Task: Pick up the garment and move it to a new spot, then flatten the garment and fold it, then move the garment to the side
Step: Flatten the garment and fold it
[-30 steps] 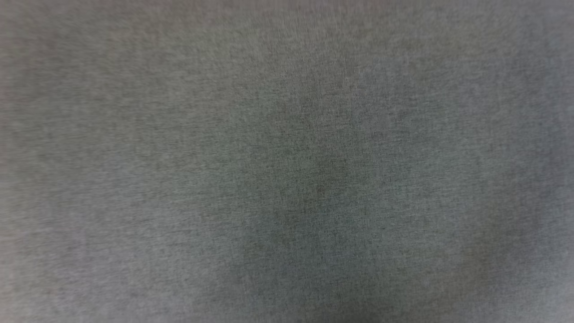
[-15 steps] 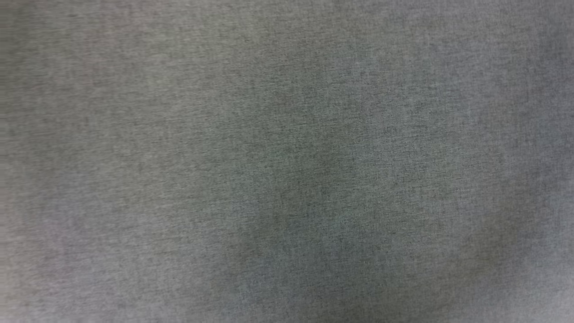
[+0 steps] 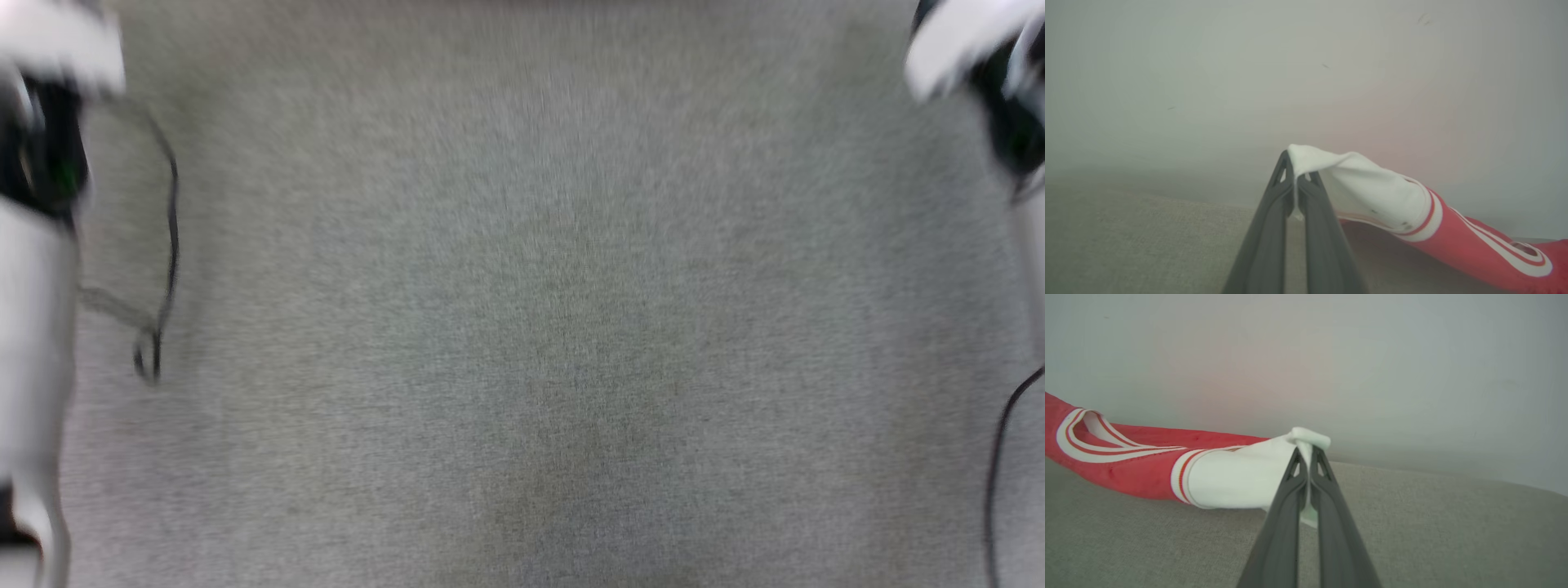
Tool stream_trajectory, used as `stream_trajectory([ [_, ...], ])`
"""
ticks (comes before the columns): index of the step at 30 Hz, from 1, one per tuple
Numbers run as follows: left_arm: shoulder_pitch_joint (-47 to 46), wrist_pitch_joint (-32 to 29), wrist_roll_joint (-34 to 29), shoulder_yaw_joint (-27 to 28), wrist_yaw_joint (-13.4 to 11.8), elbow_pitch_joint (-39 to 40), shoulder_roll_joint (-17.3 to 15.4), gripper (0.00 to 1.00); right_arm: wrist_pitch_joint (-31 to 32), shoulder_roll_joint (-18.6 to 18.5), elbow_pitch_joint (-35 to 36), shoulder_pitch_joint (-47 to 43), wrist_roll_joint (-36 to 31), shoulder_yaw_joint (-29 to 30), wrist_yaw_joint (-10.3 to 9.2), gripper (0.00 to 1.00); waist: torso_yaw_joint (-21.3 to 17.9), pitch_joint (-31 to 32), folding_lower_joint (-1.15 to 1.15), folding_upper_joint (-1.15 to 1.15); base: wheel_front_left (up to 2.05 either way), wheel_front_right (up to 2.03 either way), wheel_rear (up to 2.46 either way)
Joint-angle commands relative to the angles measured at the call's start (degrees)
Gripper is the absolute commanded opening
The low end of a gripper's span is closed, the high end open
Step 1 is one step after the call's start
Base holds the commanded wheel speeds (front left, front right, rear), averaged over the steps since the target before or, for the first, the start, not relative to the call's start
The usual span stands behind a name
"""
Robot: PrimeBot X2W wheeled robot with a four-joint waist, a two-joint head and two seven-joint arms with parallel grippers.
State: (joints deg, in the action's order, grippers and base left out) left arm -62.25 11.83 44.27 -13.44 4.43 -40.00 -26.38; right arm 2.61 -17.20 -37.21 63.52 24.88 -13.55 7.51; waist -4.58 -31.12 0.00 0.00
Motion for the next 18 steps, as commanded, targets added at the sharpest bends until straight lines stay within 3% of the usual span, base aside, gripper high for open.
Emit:
stream_trajectory([
  [1, 5.8, 0.9, 0.6, 0.7, 0.0, 1.1, -0.5, 0.0, 0.1, -0.7, 1.3, -5.0, 1.8, -0.3, -0.04, 0.0, 1.0, 6.6, 0.0, 0.0, 0.0, 0.0, 0.0],
  [6, 21.8, 2.2, 2.6, 2.9, -1.6, 6.5, -1.1, 0.0, 1.8, -2.5, 5.6, -17.6, 6.0, 0.2, -0.04, 0.0, 1.6, 13.0, 0.0, 0.0, 0.0, 0.0, 0.0],
  [9, 31.2, 2.4, 3.5, 3.5, -3.2, 10.4, -0.6, 0.0, 3.2, -4.3, 8.1, -25.3, 4.9, 0.3, -0.05, 0.0, 2.6, 16.6, 0.0, 0.0, 0.0, 0.0, 0.0],
  [18, 52.2, -0.7, 4.9, 2.7, -9.1, 21.8, 0.1, 0.0, 9.7, -2.0, 16.8, -45.8, 3.4, 7.6, -0.06, 0.0, 4.8, 23.4, 0.0, 0.0, 0.0, 0.0, 0.0],
])
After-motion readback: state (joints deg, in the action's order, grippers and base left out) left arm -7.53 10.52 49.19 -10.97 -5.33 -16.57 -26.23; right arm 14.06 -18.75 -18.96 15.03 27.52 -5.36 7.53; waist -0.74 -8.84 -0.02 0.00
